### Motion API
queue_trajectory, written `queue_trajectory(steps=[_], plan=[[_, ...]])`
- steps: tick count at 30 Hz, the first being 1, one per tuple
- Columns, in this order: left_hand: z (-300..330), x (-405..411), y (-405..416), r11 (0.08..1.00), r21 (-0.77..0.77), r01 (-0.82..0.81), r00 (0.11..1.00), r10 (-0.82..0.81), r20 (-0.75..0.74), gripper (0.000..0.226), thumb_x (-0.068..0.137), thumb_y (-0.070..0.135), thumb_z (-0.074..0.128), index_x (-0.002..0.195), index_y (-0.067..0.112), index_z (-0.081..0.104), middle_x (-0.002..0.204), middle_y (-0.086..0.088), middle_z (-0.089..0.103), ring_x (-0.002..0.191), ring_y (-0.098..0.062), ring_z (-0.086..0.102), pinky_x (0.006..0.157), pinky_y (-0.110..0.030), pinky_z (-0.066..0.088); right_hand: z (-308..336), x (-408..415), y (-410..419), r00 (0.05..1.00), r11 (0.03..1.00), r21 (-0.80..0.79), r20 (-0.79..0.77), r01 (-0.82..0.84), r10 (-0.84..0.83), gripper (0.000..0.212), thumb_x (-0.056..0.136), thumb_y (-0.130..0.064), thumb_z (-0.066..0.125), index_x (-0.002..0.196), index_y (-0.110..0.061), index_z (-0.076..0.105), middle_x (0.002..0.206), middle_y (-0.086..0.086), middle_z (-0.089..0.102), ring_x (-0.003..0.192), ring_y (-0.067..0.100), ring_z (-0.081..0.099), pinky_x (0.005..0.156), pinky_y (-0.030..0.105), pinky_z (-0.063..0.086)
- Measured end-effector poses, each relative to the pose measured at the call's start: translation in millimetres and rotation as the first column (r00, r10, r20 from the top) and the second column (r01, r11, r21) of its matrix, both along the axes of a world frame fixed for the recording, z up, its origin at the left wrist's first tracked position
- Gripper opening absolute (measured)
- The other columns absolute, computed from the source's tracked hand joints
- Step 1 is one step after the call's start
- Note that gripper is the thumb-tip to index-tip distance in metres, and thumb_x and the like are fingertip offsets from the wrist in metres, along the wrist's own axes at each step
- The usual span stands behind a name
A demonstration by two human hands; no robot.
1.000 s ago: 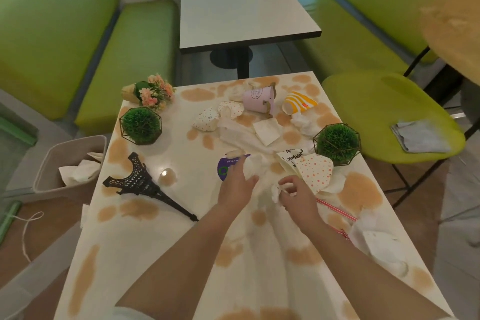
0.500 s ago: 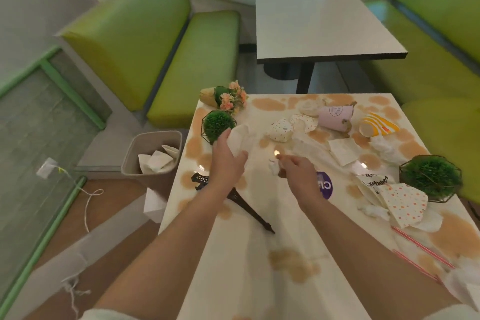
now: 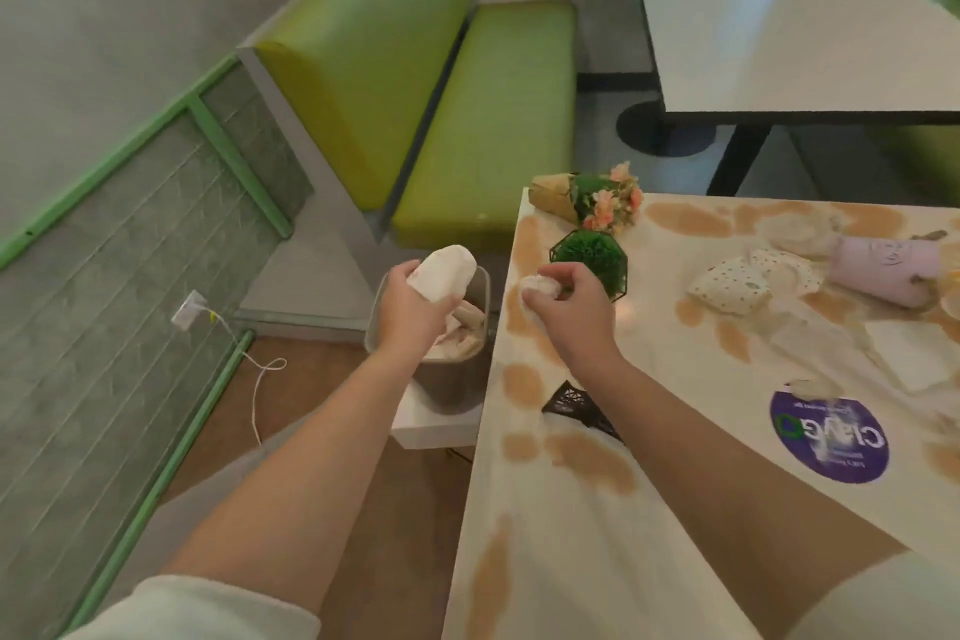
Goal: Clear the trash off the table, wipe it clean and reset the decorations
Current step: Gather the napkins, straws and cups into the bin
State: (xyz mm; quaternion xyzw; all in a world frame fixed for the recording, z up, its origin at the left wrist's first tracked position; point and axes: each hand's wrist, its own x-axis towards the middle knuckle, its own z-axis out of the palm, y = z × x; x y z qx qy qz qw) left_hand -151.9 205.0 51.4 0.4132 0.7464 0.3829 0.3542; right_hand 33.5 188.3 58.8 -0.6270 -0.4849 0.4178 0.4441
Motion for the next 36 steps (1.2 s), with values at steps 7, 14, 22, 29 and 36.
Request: queue_trajectory(steps=[7,14,22,29,36], plan=[[-43,-46,25,0.985,-0.173,-0.01,1.0,0.011,0.005,0.079,0.079,0.041,0.073,0.145,0.016,0.038,0.137,0.001,0.053,0.115,-0.02,0.057,0.088,-0.028,0.047,-26,-60,36,0.993,0.996,-0.05,0.081,-0.079,0.083,0.023,0.083,-0.016,0.068,0.102,-0.026,0.059,0.112,0.0,0.058,0.095,0.011,0.057,0.071,0.015,0.043],[-57,-50,23,0.992,-0.121,-0.032,0.99,0.015,-0.139,0.031,0.095,0.027,0.055,0.125,0.018,0.058,0.112,0.001,0.063,0.098,-0.017,0.059,0.087,-0.034,0.051,-49,-94,65,0.945,0.982,-0.078,0.268,-0.171,0.186,0.024,0.09,-0.012,0.058,0.113,-0.016,0.064,0.12,0.004,0.055,0.104,0.015,0.056,0.088,0.021,0.042],[-50,-17,6,0.991,-0.113,0.067,0.991,-0.079,-0.111,0.025,0.098,0.027,0.052,0.121,0.021,0.059,0.113,0.005,0.061,0.098,-0.013,0.057,0.079,-0.029,0.047,-43,-64,43,0.91,0.919,-0.257,0.213,-0.298,0.355,0.046,0.093,-0.001,0.051,0.137,-0.016,0.053,0.134,0.002,0.055,0.118,0.02,0.055,0.083,0.024,0.045],[-27,59,-31,0.985,-0.072,0.154,0.983,-0.16,-0.091,0.025,0.099,0.032,0.05,0.115,0.018,0.061,0.102,0.007,0.061,0.098,-0.014,0.056,0.08,-0.029,0.04,-11,24,-8,0.978,0.977,-0.119,0.087,-0.178,0.189,0.017,0.092,-0.016,0.053,0.098,-0.024,0.067,0.089,0.0,0.067,0.075,0.018,0.061,0.072,0.036,0.052],[-13,174,-96,0.953,-0.062,0.296,0.954,-0.298,-0.024,0.022,0.097,0.042,0.052,0.107,0.026,0.061,0.102,0.004,0.067,0.094,-0.018,0.064,0.082,-0.034,0.051,-8,137,-90,0.997,0.977,-0.211,0.066,-0.034,0.049,0.01,0.093,-0.026,0.06,0.093,-0.019,0.067,0.084,0.0,0.069,0.072,0.01,0.062,0.078,0.036,0.053]])
